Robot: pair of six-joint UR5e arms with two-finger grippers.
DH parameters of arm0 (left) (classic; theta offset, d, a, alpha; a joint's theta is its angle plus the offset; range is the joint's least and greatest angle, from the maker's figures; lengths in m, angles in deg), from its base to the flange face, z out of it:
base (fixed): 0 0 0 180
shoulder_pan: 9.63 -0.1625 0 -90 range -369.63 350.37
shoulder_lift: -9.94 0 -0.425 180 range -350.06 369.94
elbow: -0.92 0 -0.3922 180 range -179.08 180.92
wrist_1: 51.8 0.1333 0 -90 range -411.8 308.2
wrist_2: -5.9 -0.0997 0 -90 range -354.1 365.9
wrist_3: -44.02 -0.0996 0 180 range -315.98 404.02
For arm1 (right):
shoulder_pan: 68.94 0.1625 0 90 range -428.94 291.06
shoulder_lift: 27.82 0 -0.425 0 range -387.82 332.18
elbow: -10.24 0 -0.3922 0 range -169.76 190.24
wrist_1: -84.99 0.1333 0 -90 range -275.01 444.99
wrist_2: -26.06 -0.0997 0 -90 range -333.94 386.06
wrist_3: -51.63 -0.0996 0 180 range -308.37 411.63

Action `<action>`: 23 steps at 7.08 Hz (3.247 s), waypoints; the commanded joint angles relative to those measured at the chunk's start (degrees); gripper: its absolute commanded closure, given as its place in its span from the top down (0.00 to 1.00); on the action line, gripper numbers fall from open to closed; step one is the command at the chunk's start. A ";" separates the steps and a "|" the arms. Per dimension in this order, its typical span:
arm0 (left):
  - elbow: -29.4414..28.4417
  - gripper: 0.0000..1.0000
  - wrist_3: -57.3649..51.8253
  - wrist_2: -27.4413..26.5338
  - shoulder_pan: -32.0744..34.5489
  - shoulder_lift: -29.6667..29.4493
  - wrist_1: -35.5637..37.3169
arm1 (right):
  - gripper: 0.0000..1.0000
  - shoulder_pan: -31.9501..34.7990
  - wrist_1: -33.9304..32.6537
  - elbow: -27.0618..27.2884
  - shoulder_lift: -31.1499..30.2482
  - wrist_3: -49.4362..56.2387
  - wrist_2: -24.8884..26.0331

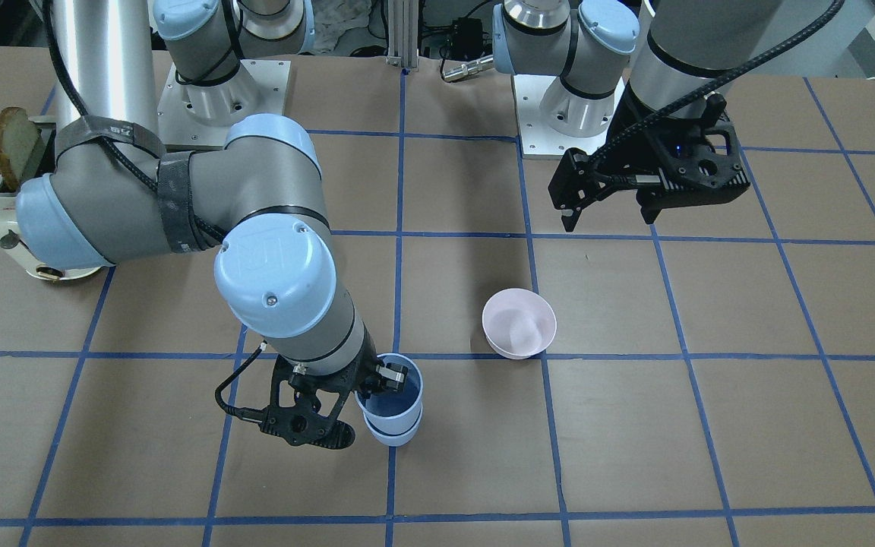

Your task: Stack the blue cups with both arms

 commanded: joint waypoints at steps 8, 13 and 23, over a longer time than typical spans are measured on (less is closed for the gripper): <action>0.62 1.00 -0.06 0.00 0.00 0.80 0.01 | 1.00 -1.39 1.29 -0.69 -1.33 1.77 1.95; 0.71 1.00 0.03 0.00 0.00 0.88 0.01 | 1.00 -11.41 10.53 11.91 -20.11 25.62 7.90; 0.71 1.00 0.12 -0.09 0.00 0.97 0.01 | 1.00 -13.10 16.42 18.73 -31.66 26.21 7.84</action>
